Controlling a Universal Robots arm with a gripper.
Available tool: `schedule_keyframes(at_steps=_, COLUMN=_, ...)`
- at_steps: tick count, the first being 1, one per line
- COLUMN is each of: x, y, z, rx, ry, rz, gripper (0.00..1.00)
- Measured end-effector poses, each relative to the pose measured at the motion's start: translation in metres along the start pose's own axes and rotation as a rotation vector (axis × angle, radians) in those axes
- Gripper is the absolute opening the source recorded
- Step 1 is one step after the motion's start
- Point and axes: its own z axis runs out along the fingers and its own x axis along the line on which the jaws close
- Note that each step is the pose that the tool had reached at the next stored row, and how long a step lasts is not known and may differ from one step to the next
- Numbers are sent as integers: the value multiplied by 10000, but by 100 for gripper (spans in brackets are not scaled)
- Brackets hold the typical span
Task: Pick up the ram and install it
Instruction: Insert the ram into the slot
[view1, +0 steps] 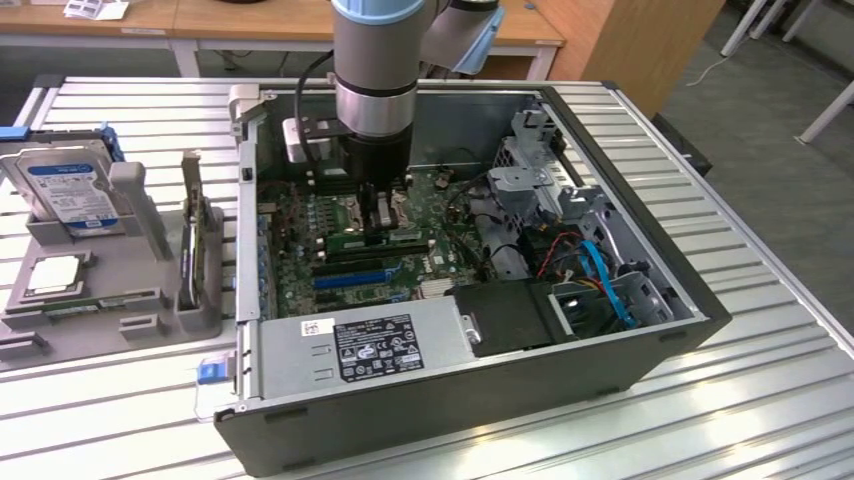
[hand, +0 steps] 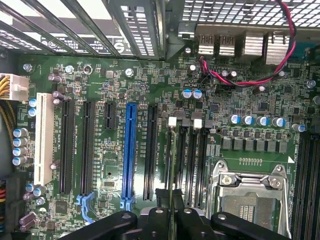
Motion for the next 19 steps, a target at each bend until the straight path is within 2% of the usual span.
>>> schedule_keyframes(at_steps=19, x=16, y=0, z=1, rx=1, ry=-1, rz=-31, gripper=13)
